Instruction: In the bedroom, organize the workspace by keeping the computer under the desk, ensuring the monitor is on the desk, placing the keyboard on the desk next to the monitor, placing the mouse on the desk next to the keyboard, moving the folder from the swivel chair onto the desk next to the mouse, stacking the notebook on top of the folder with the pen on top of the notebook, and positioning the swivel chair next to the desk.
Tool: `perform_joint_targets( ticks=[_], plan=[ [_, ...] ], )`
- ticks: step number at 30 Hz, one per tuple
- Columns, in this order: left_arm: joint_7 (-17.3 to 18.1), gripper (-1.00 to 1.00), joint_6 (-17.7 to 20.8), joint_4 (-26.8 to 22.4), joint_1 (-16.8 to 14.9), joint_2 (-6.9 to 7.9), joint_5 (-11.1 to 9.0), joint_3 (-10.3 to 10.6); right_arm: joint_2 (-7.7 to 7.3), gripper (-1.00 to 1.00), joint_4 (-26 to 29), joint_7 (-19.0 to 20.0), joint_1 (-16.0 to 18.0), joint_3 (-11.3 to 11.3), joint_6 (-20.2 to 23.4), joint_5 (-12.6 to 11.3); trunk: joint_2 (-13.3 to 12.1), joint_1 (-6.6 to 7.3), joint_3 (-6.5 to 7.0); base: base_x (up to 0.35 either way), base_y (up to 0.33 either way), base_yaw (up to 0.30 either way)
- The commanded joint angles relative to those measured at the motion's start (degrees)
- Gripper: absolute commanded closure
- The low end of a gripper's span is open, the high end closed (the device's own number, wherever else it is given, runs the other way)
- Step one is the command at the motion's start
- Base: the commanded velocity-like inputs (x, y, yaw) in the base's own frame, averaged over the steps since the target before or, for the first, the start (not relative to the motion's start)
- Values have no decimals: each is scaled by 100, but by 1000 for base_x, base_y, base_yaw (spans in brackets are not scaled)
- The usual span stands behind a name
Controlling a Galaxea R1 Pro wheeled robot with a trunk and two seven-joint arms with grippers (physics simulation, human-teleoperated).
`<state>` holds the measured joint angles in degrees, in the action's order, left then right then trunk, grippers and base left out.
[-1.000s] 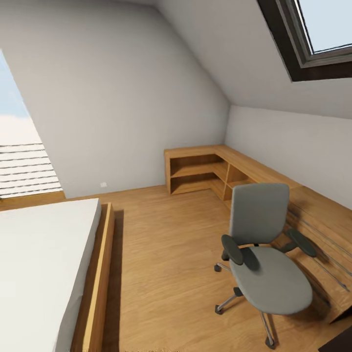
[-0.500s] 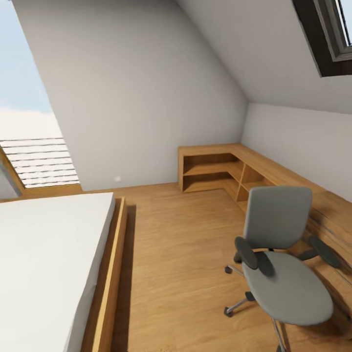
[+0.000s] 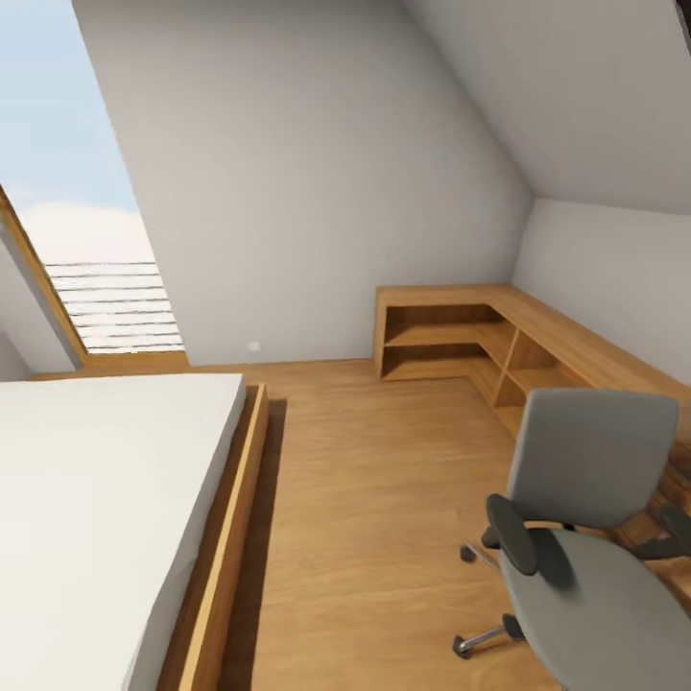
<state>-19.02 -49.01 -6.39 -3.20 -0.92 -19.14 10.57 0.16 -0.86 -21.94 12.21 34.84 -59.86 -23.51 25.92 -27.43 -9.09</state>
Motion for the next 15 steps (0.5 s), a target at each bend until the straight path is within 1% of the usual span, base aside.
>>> perform_joint_targets(
  ticks=[1,15],
  plan=[
    [-32,-100,-17,4,-5,1,-30,50,2,-100,-8,-25,6,49,-14,-23,10,-5,-17,279,-158,211],
    [-35,-100,-21,6,-5,1,-29,58,2,-100,-11,-29,8,49,-14,-22,10,-5,-100,290,-139,211]
  ],
)
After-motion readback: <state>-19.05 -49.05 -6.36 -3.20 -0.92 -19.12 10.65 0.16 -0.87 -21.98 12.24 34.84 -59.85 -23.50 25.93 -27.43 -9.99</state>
